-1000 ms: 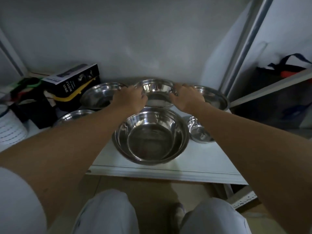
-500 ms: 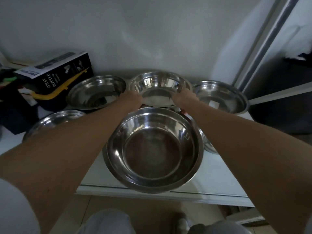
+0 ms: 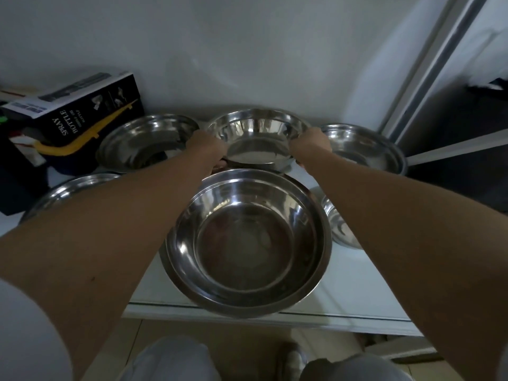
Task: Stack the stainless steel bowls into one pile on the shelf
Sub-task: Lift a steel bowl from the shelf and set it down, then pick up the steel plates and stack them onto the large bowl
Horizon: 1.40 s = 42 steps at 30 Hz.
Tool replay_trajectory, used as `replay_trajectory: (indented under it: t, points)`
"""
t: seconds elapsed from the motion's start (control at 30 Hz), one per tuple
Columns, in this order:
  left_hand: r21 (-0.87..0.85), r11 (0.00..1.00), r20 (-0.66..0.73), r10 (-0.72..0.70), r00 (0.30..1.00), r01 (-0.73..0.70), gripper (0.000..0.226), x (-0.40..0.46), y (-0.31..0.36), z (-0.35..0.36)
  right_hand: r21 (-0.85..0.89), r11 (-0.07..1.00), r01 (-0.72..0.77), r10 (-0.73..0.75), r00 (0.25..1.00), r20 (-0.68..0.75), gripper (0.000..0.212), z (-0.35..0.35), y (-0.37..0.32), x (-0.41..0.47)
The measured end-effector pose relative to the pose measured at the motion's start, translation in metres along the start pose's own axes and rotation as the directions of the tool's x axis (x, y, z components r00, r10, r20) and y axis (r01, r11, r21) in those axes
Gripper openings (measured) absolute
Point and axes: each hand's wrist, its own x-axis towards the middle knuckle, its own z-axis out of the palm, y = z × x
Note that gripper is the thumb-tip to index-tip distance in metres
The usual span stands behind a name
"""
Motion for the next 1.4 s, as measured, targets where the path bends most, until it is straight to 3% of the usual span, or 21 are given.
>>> replay_trajectory:
  t: [0.17,0.4,0.53,0.67,0.77,0.83,0.9,1.07,1.17,1.27,1.4]
  points:
    - [-0.13,0.991,0.0,0.03,1.0,-0.03,0.048,-0.024,0.013,-0.014,0.044,0.998,0.042,-0.04,0.998,-0.045,0.039,-0.028,-0.014,-0.019]
    - [-0.023,0.983,-0.014,0.184,0.983,-0.184,0.051,-0.084,0.037,-0.051,0.144,0.989,-0.023,0.045,0.988,-0.149,0.05,-0.063,-0.023,-0.062]
    - [0.081,0.991,0.066,0.104,0.992,-0.109,0.034,-0.112,0.024,-0.077,-0.044,0.999,0.011,-0.017,0.987,-0.162,0.05,-0.073,-0.021,-0.09]
    - [0.248,0.968,0.195,-0.027,0.98,-0.022,0.019,-0.128,0.003,-0.099,-0.314,0.945,0.094,-0.103,0.995,-0.012,0.051,-0.071,-0.012,-0.119]
    - [0.299,0.954,0.225,-0.069,0.972,-0.001,0.027,-0.128,-0.012,-0.107,-0.354,0.927,0.124,-0.101,0.991,0.083,0.06,-0.063,-0.001,-0.128]
    - [0.356,0.934,0.217,-0.073,0.973,-0.009,0.017,-0.132,-0.016,-0.111,-0.398,0.909,0.127,-0.081,0.988,0.131,0.063,-0.059,0.004,-0.133]
    - [0.432,0.902,0.221,-0.088,0.971,-0.017,0.009,-0.134,-0.019,-0.115,-0.451,0.881,0.144,-0.073,0.983,0.171,0.051,-0.059,0.007,-0.134]
    - [0.671,0.733,0.216,-0.056,0.975,-0.107,0.008,-0.133,-0.031,-0.114,-0.591,0.779,0.207,-0.061,0.964,0.258,0.022,-0.057,0.02,-0.137]
    - [0.836,0.499,0.217,0.084,0.972,-0.23,0.02,-0.134,-0.035,-0.111,-0.604,0.765,0.223,-0.065,0.96,0.273,0.014,-0.051,0.029,-0.135]
    - [0.918,0.271,0.261,0.137,0.956,-0.29,0.023,-0.13,-0.036,-0.106,-0.608,0.765,0.211,-0.062,0.964,0.257,0.01,-0.05,0.029,-0.131]
    - [0.928,0.226,0.271,0.135,0.953,-0.296,0.026,-0.117,-0.032,-0.099,-0.571,0.797,0.196,-0.124,0.979,0.163,0.021,-0.051,0.023,-0.119]
